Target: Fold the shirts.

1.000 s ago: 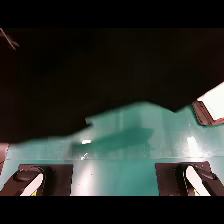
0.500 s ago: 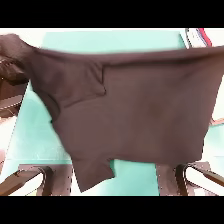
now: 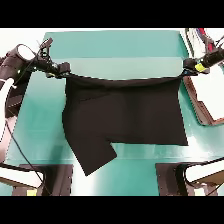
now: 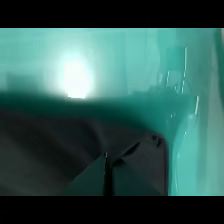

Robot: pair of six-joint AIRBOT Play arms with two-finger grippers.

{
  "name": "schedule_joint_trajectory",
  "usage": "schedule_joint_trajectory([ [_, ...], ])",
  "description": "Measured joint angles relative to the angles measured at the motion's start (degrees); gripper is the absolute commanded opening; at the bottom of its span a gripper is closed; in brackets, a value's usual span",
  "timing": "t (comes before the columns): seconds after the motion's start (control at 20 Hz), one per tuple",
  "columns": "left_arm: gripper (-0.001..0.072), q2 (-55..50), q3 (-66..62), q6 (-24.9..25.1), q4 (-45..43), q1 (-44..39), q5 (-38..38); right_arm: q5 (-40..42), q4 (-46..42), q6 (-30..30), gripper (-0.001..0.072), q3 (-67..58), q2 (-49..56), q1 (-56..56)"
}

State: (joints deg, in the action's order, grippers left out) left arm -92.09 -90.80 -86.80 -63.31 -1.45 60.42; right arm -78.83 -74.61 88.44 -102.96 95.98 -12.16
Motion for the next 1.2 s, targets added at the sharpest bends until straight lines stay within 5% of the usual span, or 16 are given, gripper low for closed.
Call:
schedule_joint_trajectory([
  [0.4, 0.0024, -3.8, -5.7, 3.7, 0.9, 3.0, 10.0, -4.5, -0.5, -0.9, 0.0021, -8.5, 6.0, 0.1],
  [0.65, 0.0025, -4.0, -3.2, 5.3, -3.3, 2.2, 20.3, -5.8, -2.2, -1.9, 0.0022, 1.4, 1.5, 0.1],
  [0.95, 0.003, -4.0, 3.3, 4.9, -5.1, -0.9, 21.8, -1.2, -4.5, -2.4, 0.0029, 18.3, -6.5, -0.5],
  [1.05, 0.0422, -4.0, 4.8, 3.4, -5.7, -1.2, 21.1, 0.1, -4.7, -2.4, 0.036, 22.4, -7.9, -0.7],
  [1.2, 0.0432, -2.6, 6.0, 2.2, -7.1, -1.4, 20.6, 0.6, -4.6, -2.5, 0.0396, 25.1, -8.9, -1.0],
])
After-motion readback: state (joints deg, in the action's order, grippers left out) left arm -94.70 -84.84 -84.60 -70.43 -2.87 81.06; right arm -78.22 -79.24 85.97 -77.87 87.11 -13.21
